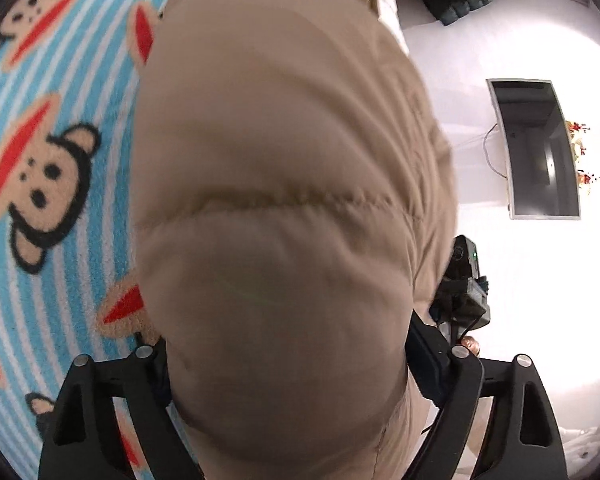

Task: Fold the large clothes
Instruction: 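Lift the bundle edge and fold it over with both tools, then lower the folded bundle onto the blanket and open both tools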

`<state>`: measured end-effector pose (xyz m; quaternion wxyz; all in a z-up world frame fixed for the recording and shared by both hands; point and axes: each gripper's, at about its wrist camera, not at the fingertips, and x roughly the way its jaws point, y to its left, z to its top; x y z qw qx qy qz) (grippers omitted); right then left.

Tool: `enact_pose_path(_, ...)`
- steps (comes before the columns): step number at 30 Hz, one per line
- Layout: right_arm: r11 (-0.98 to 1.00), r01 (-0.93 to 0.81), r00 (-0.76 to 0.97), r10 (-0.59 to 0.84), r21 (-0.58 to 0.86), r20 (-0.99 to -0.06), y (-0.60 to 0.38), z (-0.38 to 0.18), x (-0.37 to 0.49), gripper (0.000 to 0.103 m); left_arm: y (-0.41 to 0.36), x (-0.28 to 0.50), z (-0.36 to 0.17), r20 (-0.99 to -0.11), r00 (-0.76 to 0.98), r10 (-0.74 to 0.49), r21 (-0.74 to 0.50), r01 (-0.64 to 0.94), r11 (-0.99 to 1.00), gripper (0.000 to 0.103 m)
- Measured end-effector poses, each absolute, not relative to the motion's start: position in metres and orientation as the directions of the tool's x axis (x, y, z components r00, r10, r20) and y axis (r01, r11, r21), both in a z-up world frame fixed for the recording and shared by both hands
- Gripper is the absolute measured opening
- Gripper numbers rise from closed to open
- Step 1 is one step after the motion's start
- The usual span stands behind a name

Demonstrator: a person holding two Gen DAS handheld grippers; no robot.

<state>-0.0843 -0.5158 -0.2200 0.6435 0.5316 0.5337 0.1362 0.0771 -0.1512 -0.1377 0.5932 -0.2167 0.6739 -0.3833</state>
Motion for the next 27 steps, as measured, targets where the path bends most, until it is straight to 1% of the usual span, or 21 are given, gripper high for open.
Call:
enact_pose_path(1,0.396,0.383,0.402,0.742,0.835,-0.536,-0.514,-0.215,-0.087,0.058,-0.150,0.077,-0.135,-0.633,-0.196,-0.749,-0.774,0.175,0.608,0.088)
enact_pose_path(2,0.396,0.371,0.411,0.741,0.840,-0.531,-0.510,-0.209,-0.086,0.056,-0.148,0.079,-0.130,-0.632,-0.190,-0.751,-0.775,0.187,0.604,0.088)
enact_pose_path(6,0.407,0.314,0.445,0.735,0.858,-0.512,-0.492,-0.184,-0.076,0.055,-0.131,0.089,-0.110,-0.611,-0.158,-0.776,-0.787,0.225,0.574,0.088)
enact_pose_path(11,0.407,0.265,0.469,0.738,0.874,-0.485,-0.447,-0.169,-0.034,0.055,-0.088,0.114,-0.093,-0.608,-0.087,-0.789,-0.781,0.245,0.575,0.088)
enact_pose_path(17,0.397,0.216,0.464,0.762,0.892,-0.452,-0.380,-0.176,0.039,0.055,-0.001,0.172,-0.091,-0.628,-0.018,-0.778,-0.756,0.251,0.604,0.088)
enact_pose_path(19,0.399,0.198,0.454,0.772,0.895,-0.445,-0.354,-0.181,0.064,0.055,0.029,0.192,-0.098,-0.638,0.005,-0.770,-0.746,0.242,0.620,0.088)
enact_pose_path(22,0.431,0.179,0.432,0.773,0.884,-0.465,-0.326,-0.193,0.091,0.055,0.065,0.217,-0.117,-0.652,0.031,-0.758,-0.735,0.216,0.642,0.088)
enact_pose_path(25,0.458,0.224,0.402,0.761,0.860,-0.510,-0.305,-0.219,0.114,0.056,0.092,0.233,-0.152,-0.683,0.050,-0.729,-0.715,0.163,0.680,0.088)
enact_pose_path(26,0.466,0.248,0.400,0.750,0.850,-0.527,-0.302,-0.226,0.116,0.057,0.100,0.238,-0.167,-0.693,0.049,-0.719,-0.709,0.129,0.693,0.092)
enact_pose_path(27,0.459,0.269,0.404,0.745,0.847,-0.531,-0.304,-0.229,0.118,0.058,0.107,0.239,-0.177,-0.694,0.051,-0.718,-0.711,0.107,0.695,0.092)
